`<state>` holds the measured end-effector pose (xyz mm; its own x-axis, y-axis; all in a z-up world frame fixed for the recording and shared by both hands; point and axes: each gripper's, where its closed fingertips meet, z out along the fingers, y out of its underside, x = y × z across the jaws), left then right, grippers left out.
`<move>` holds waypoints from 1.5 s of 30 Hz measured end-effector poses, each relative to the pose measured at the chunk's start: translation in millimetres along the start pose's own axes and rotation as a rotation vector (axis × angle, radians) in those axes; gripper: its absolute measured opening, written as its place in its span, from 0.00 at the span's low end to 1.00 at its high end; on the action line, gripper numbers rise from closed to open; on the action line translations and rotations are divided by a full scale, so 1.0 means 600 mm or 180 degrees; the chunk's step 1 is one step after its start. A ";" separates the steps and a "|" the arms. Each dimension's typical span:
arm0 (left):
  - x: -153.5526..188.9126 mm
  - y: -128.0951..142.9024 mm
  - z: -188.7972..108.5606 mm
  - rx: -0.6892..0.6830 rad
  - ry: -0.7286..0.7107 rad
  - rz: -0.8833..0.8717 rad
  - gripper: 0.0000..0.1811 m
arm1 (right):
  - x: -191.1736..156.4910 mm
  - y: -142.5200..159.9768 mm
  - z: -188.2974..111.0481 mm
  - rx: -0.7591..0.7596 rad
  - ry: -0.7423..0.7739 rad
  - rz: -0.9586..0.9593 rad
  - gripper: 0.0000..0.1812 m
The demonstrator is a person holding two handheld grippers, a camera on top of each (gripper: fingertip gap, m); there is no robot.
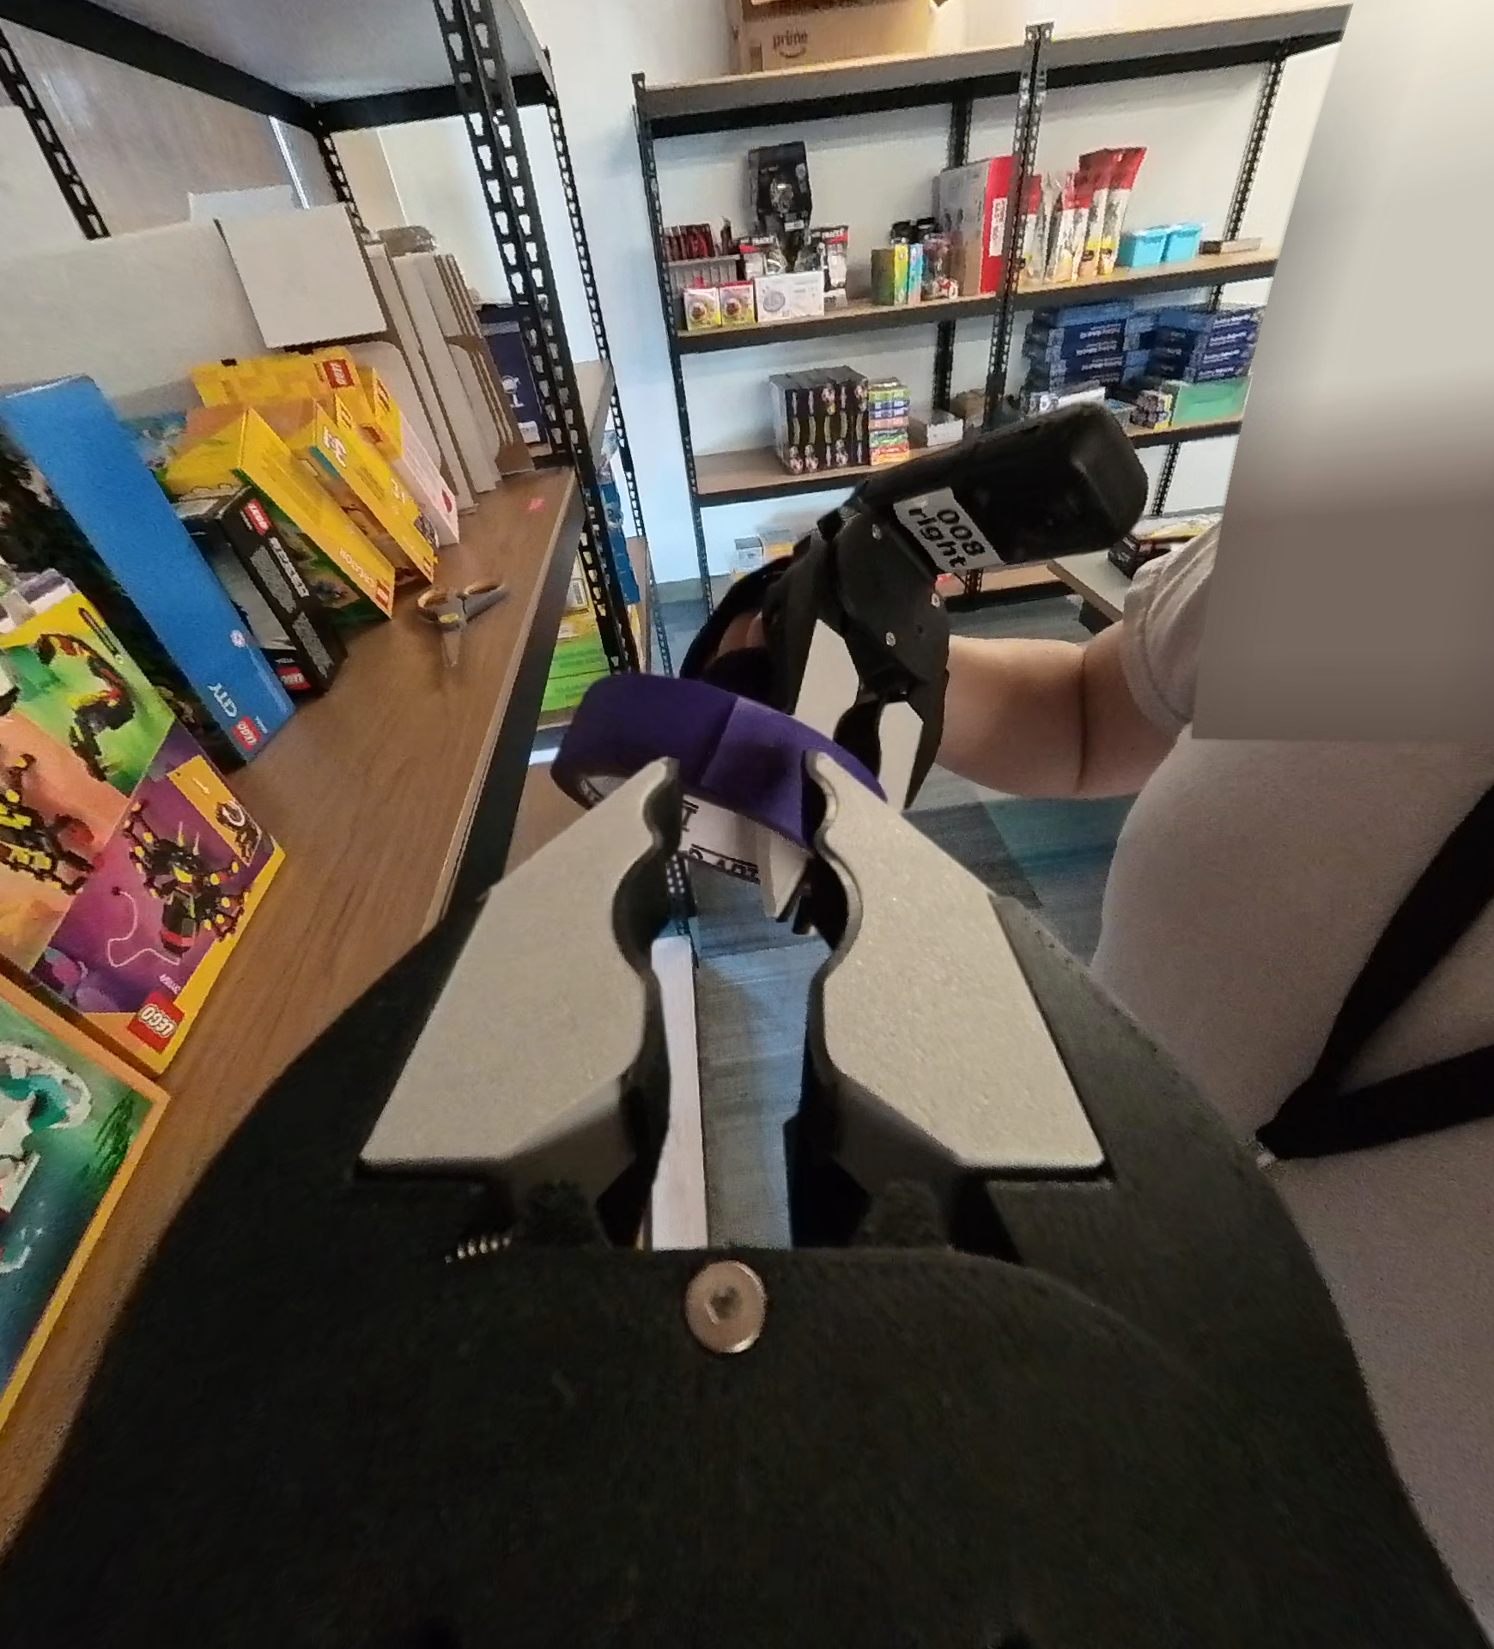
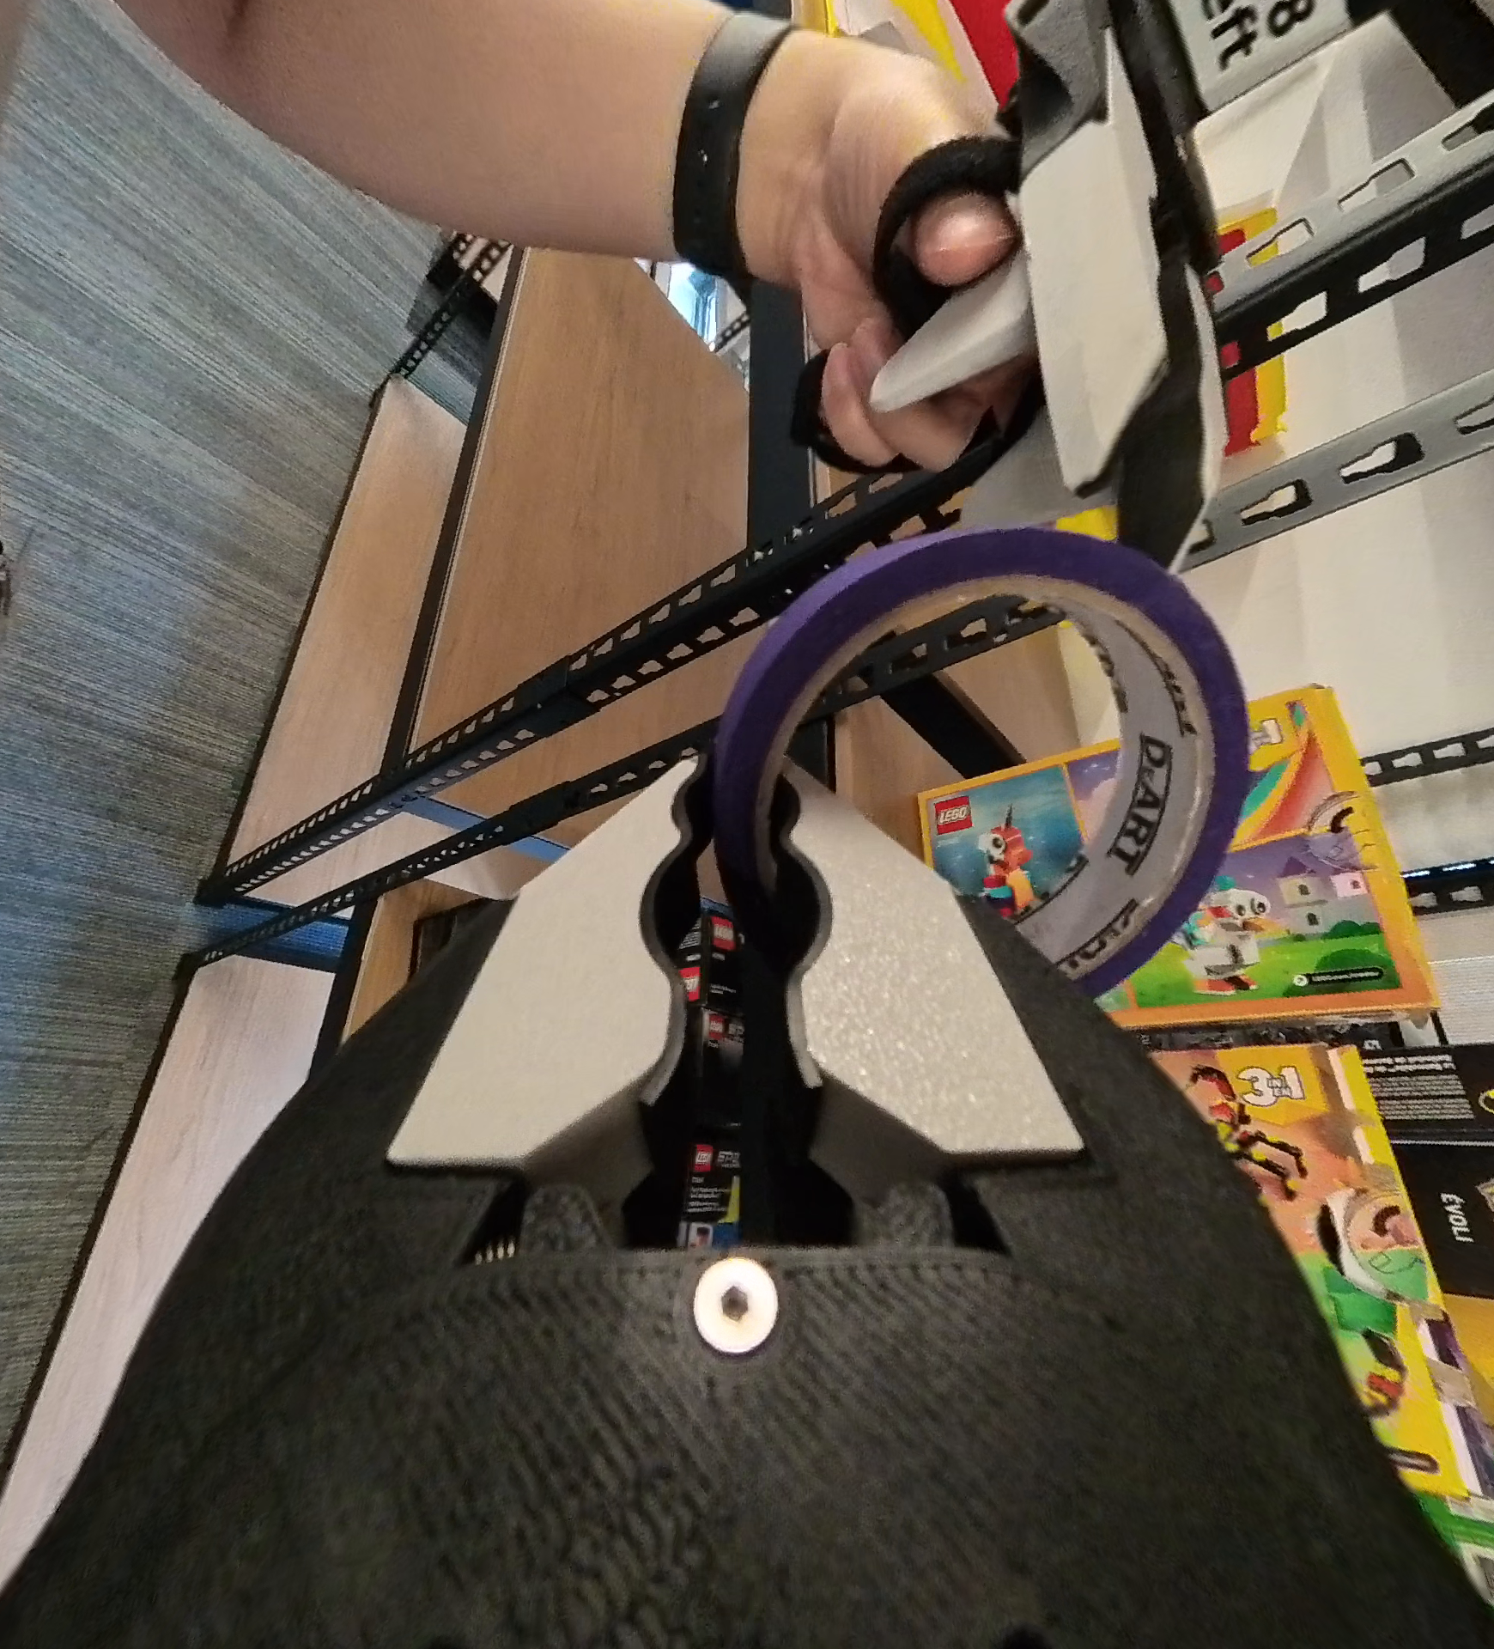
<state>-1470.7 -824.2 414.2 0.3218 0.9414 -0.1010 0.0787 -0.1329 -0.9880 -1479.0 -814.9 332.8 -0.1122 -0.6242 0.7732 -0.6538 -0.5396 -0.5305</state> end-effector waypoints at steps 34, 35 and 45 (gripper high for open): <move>-0.013 0.006 0.006 0.0067 -0.0270 0.0307 0.13 | -0.002 0.028 0.003 -0.0238 0.0045 -0.0117 0.05; -0.012 0.007 0.007 0.0046 -0.0229 0.0283 0.12 | -0.002 0.026 0.003 -0.0231 0.0045 -0.0121 0.05; -0.012 0.018 0.011 -0.0013 -0.0207 0.0263 0.00 | -0.005 0.027 0.002 -0.0257 0.0031 -0.0108 0.05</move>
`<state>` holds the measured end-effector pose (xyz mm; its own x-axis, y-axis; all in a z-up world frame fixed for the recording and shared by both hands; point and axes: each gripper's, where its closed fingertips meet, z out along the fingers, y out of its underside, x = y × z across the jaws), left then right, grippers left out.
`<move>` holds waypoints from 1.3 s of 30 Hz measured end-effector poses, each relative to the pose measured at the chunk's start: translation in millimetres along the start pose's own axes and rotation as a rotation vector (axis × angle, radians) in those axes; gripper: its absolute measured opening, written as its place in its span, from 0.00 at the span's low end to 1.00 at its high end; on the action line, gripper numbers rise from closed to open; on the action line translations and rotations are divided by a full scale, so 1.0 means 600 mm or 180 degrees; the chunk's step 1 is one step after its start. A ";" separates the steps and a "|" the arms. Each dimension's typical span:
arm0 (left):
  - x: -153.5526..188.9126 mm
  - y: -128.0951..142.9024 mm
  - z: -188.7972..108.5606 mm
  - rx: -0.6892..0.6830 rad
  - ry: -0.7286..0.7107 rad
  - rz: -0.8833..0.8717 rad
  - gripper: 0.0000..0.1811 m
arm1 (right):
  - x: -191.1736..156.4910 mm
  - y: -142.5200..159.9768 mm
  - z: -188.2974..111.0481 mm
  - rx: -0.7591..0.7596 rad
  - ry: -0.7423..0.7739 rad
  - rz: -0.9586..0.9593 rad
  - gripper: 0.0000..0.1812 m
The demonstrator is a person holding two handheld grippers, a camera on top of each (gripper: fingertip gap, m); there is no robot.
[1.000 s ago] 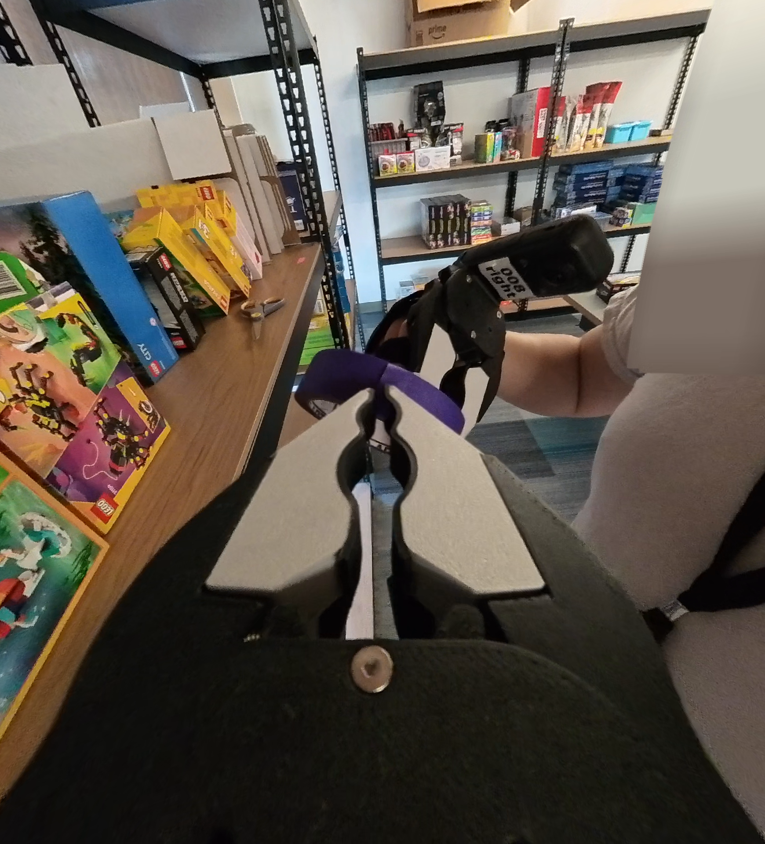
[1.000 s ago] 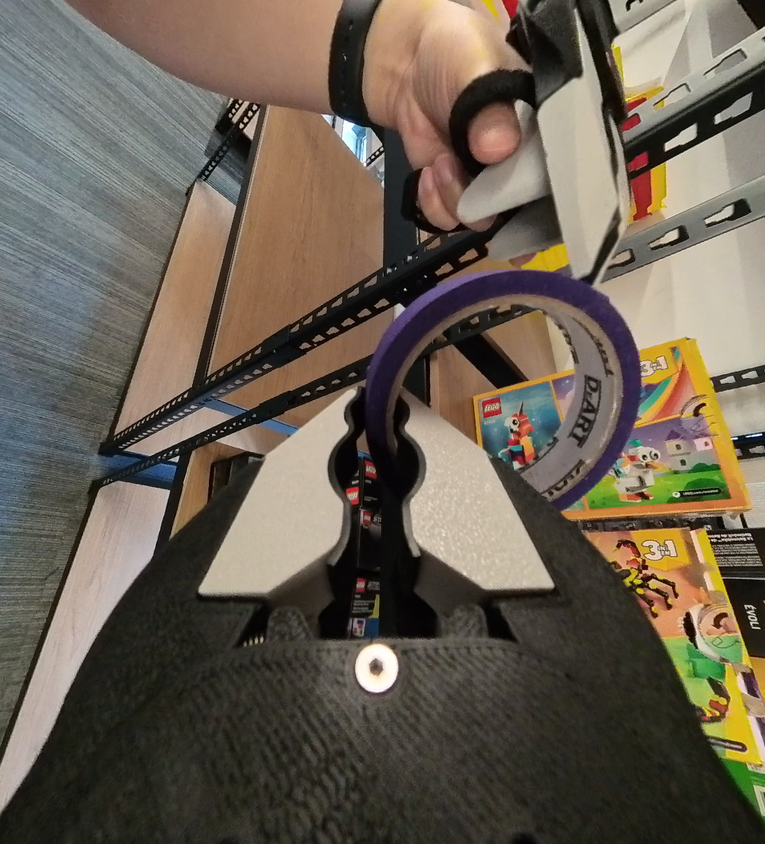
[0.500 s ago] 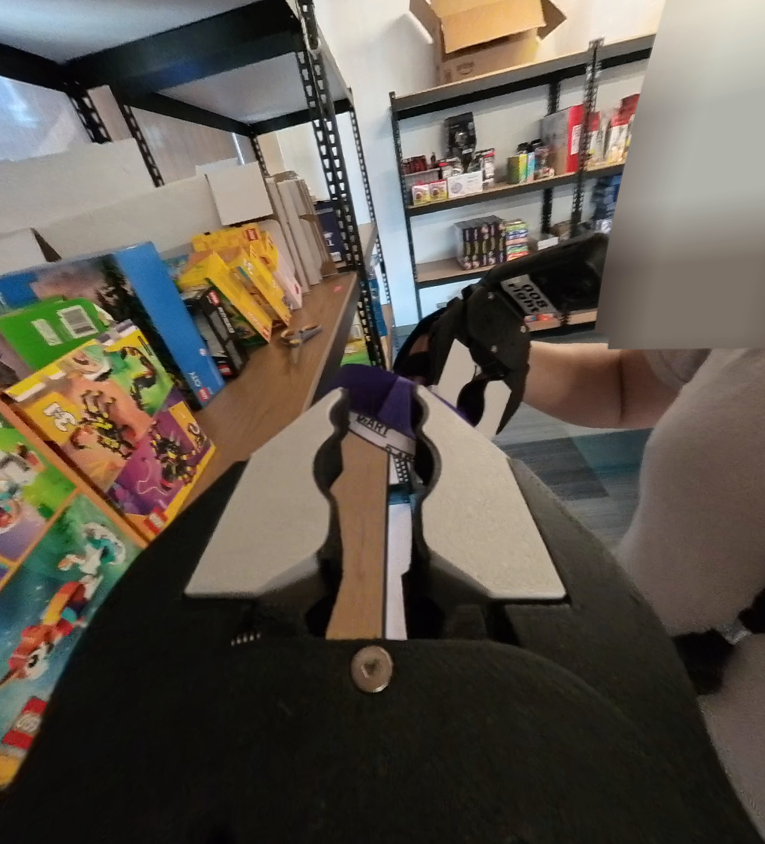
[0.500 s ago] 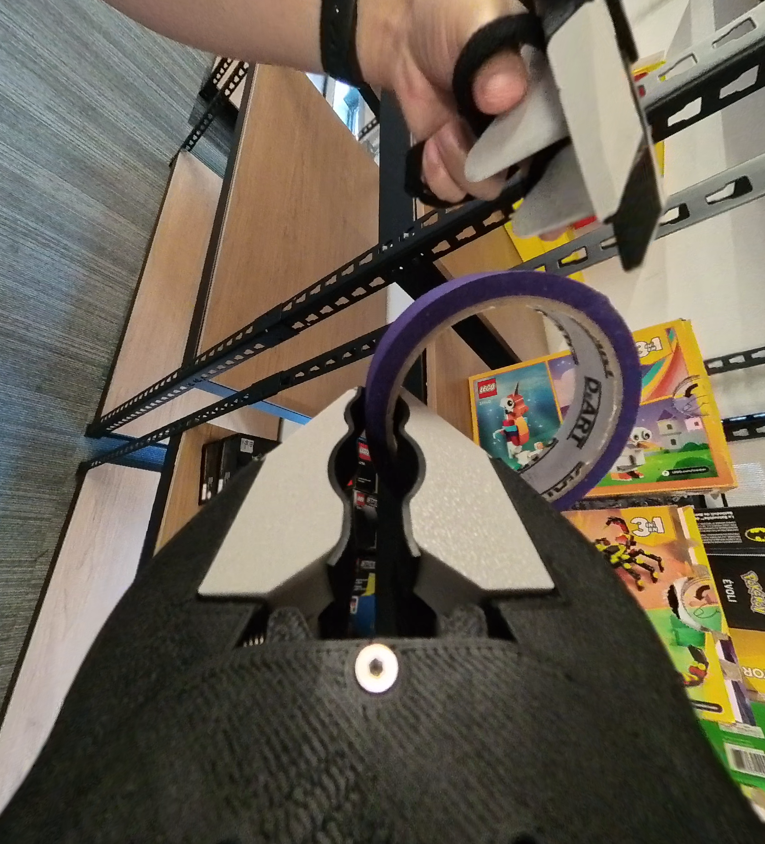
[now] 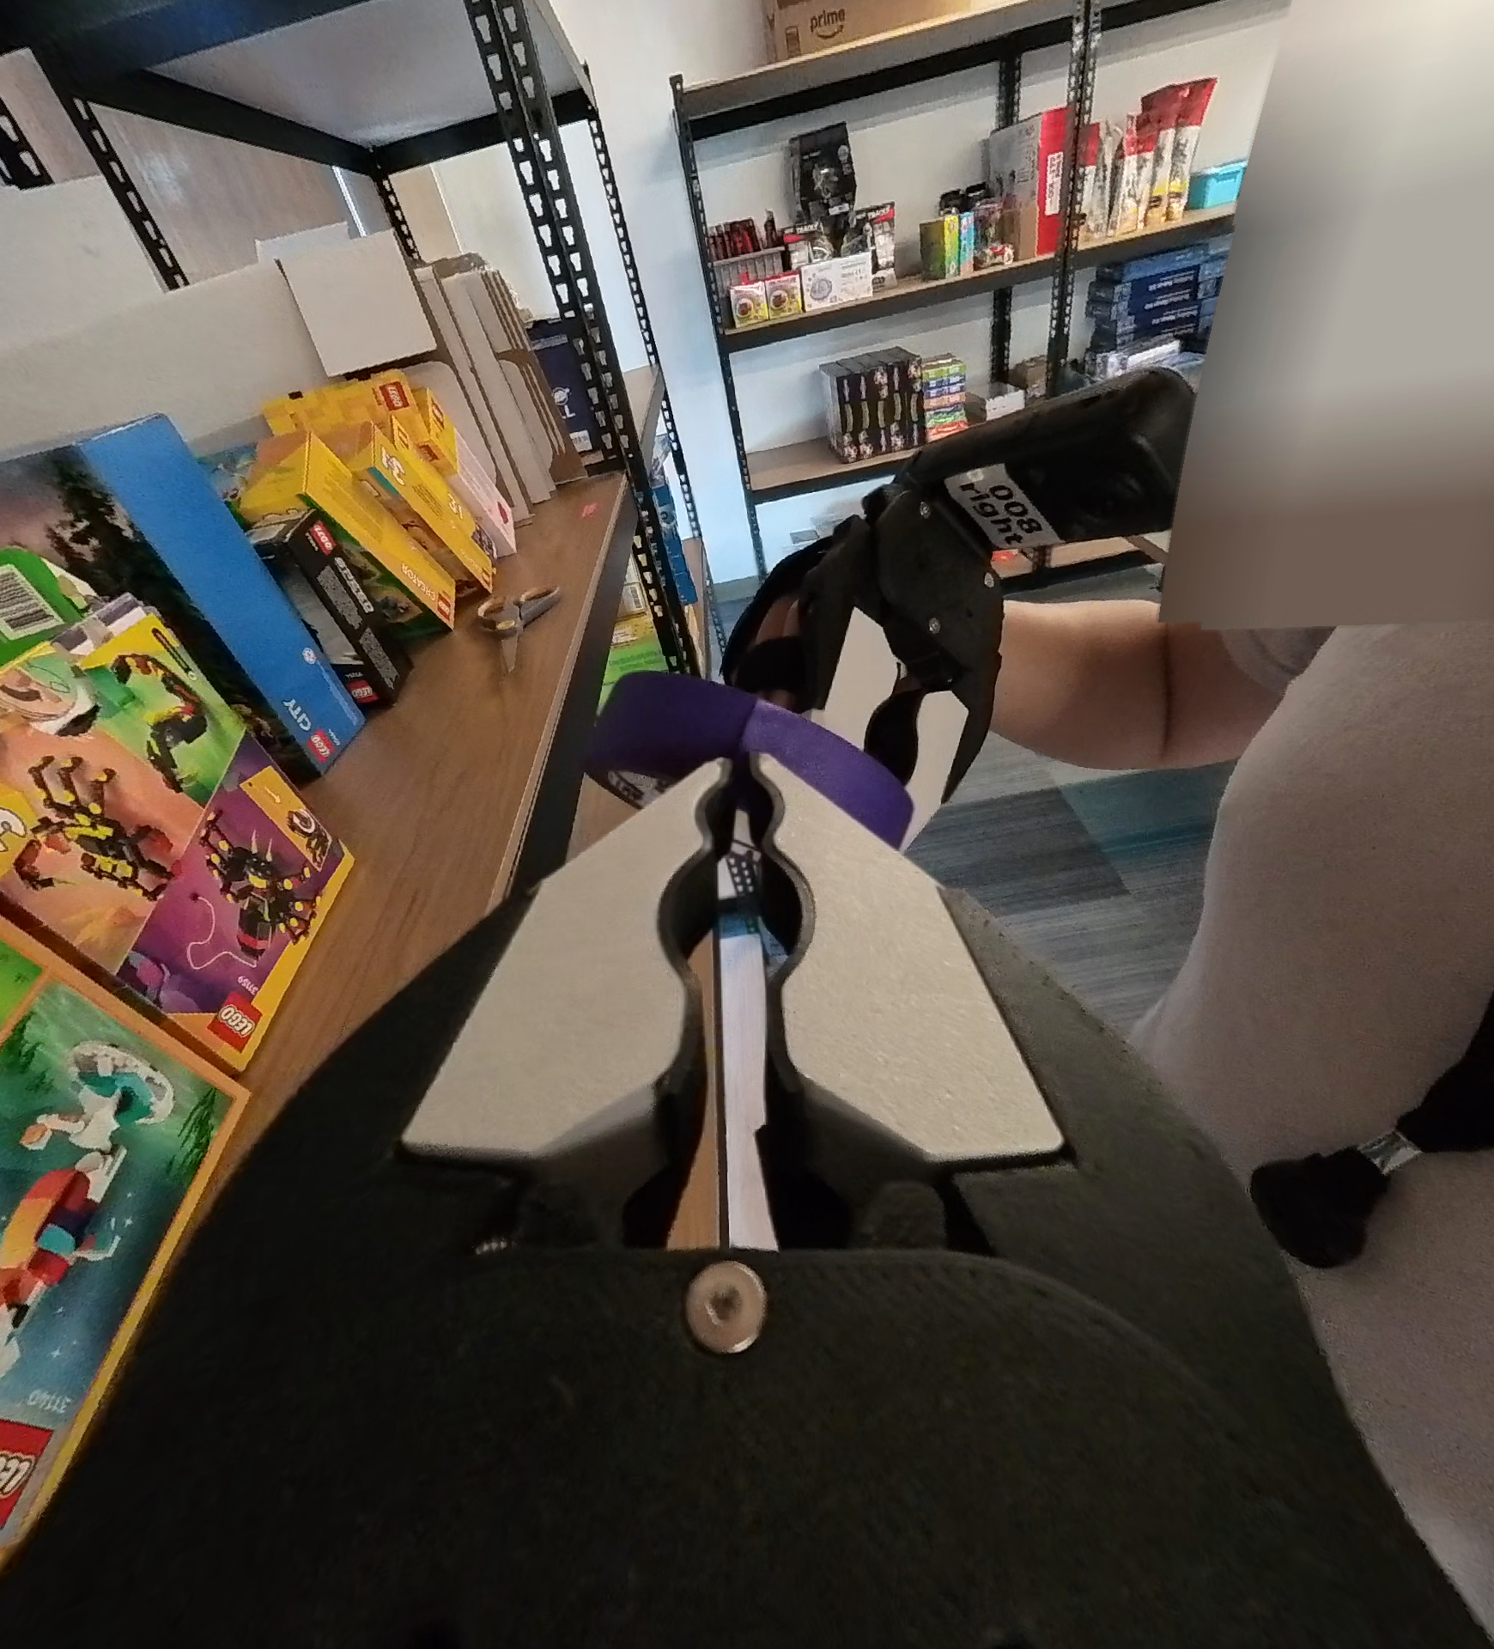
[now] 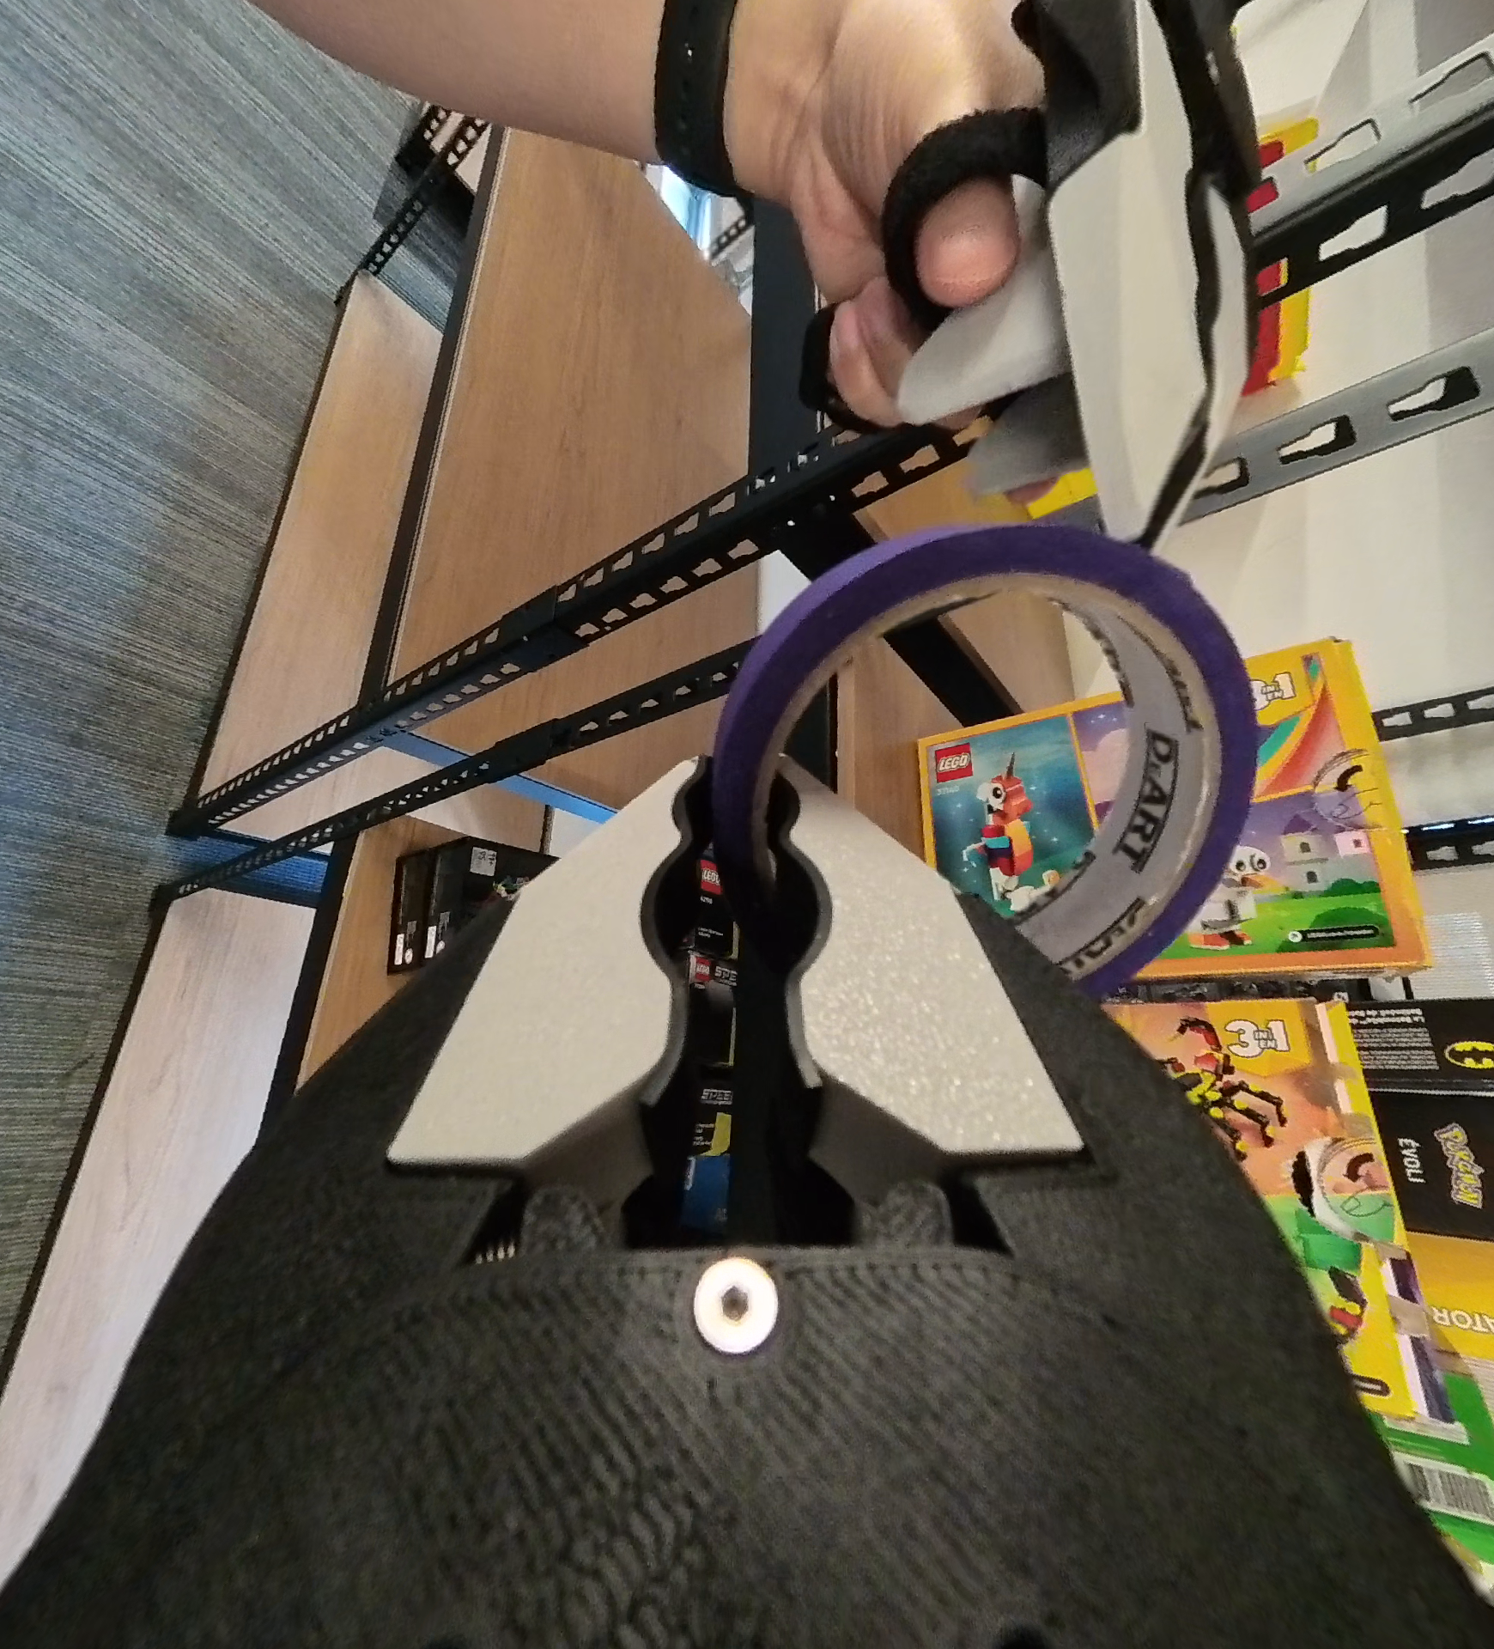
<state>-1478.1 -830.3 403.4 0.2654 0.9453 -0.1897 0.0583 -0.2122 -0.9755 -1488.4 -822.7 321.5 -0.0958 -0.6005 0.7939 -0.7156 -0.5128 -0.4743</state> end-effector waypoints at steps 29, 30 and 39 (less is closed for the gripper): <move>-0.060 -0.002 -0.025 -0.0241 -0.0900 0.0203 0.00 | 0.030 -0.036 0.041 0.1887 -0.0796 0.3494 0.06; -0.059 -0.003 -0.026 -0.0242 -0.0903 0.0206 0.00 | 0.031 -0.034 0.043 0.1860 -0.0797 0.3541 0.06; -0.039 -0.028 -0.037 -0.0269 -0.0978 0.0363 0.00 | 0.040 -0.048 0.043 0.1859 -0.0988 0.3924 0.06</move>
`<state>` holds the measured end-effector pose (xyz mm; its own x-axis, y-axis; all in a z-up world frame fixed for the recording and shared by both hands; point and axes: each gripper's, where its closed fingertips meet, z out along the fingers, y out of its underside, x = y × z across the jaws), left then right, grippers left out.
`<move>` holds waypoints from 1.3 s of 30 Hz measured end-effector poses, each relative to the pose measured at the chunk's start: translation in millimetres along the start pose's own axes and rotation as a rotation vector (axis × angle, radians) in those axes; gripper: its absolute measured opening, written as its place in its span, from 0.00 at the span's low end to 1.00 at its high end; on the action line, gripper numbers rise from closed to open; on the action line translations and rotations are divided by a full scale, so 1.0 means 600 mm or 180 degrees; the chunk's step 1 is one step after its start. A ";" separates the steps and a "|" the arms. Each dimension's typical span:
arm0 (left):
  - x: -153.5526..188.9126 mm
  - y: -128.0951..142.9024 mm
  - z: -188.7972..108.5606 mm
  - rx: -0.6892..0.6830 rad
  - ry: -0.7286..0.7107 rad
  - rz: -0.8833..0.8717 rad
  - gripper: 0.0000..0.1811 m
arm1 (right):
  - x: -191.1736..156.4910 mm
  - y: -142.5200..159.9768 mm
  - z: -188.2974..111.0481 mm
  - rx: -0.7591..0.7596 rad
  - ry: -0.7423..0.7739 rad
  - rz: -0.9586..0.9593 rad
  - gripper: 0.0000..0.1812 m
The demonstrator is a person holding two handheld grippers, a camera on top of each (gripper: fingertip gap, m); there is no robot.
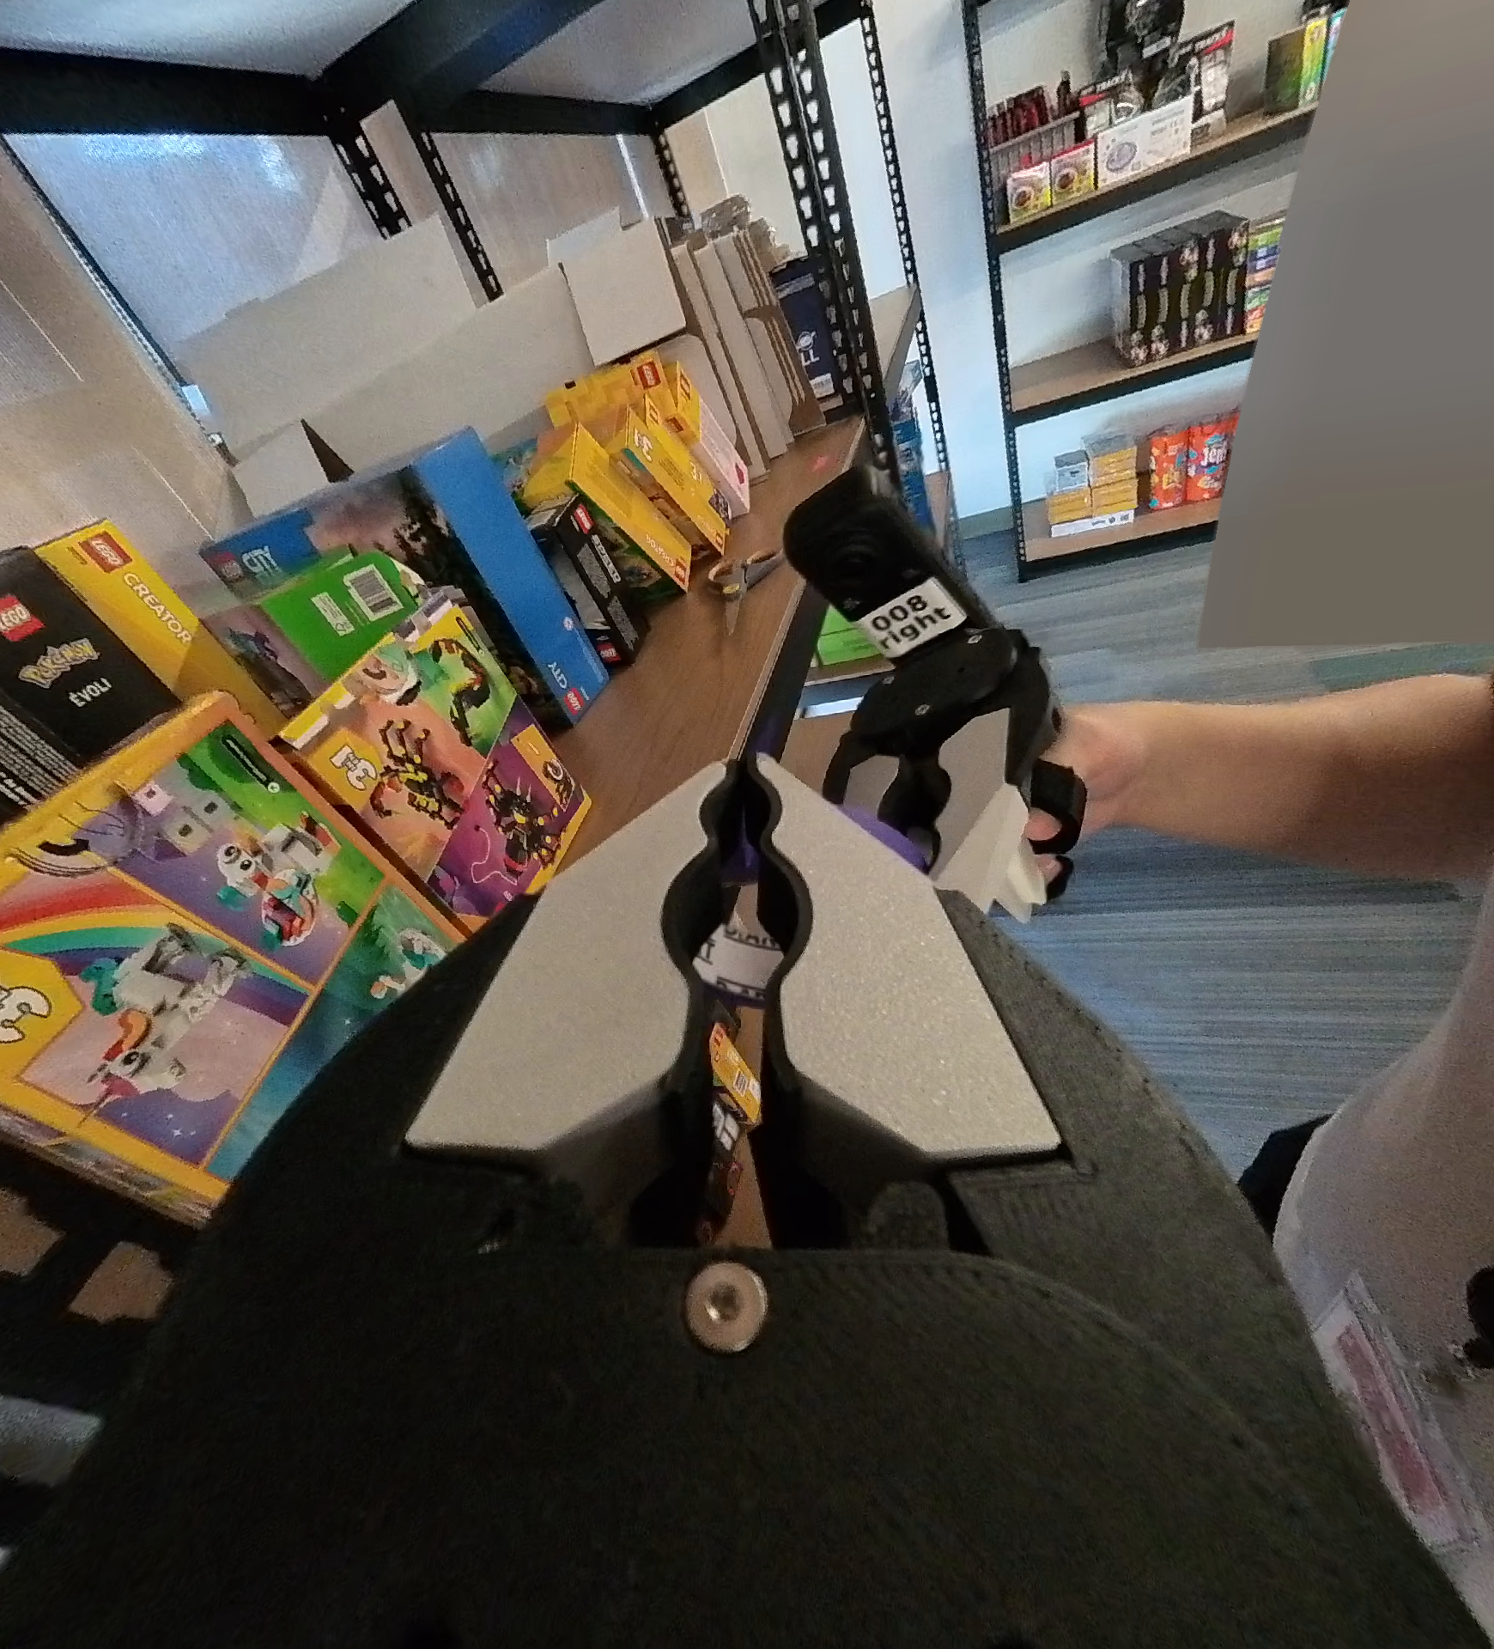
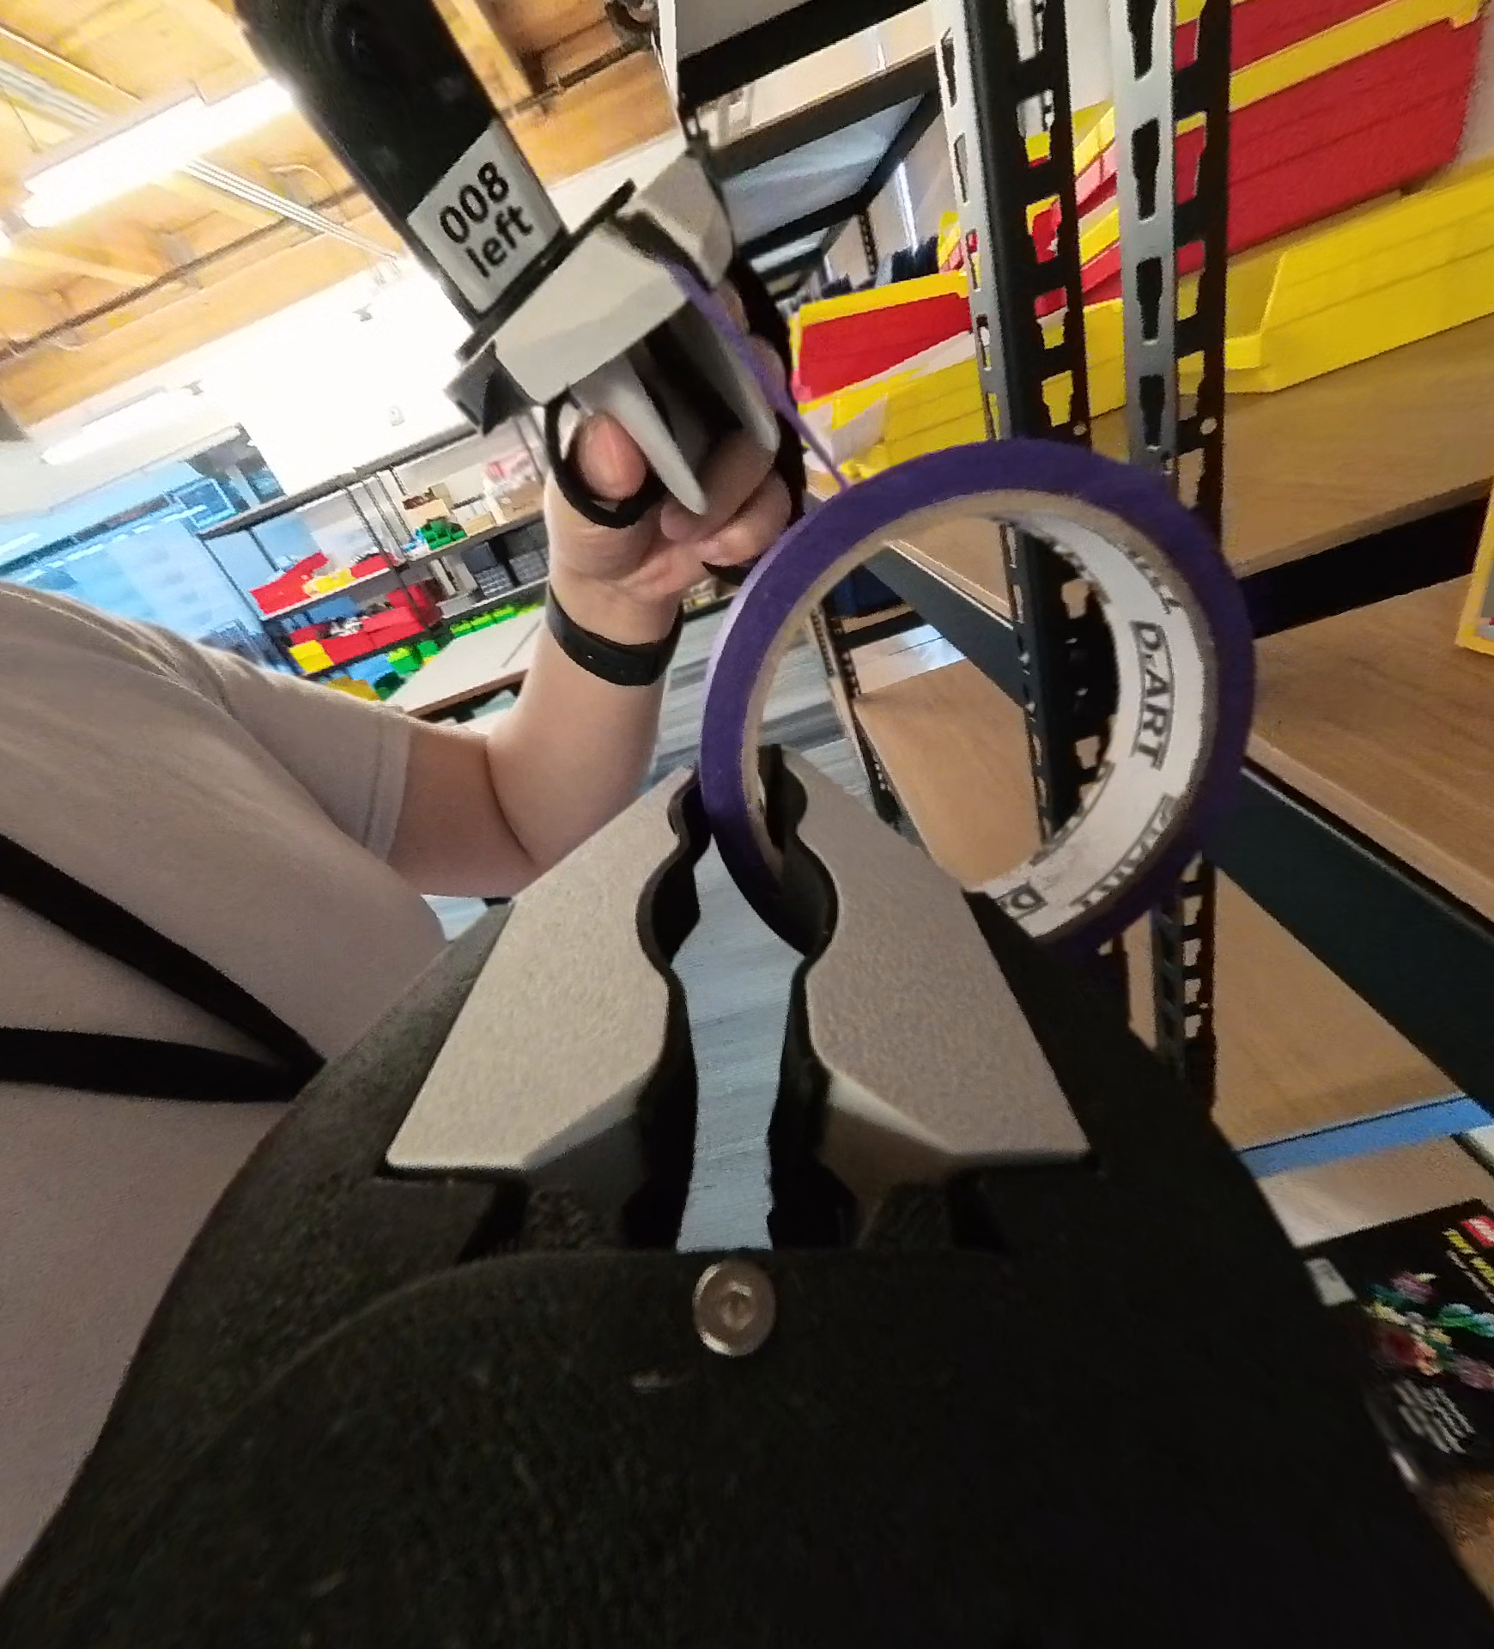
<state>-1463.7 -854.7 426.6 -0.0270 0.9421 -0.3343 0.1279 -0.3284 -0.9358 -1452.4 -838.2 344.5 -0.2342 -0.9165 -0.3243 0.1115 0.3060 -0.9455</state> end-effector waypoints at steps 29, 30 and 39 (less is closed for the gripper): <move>0.108 -0.023 0.004 -0.0201 -0.0662 0.1057 0.21 | -0.084 0.003 -0.076 -0.0412 0.0396 -0.0461 0.05; 0.114 -0.027 0.011 -0.0289 -0.0669 0.1099 0.22 | -0.087 0.005 -0.085 -0.0422 0.0374 -0.0466 0.05; 0.077 -0.054 -0.093 -0.0205 -0.1169 0.0037 0.22 | -0.104 0.040 -0.233 -0.0220 0.0353 0.0106 0.04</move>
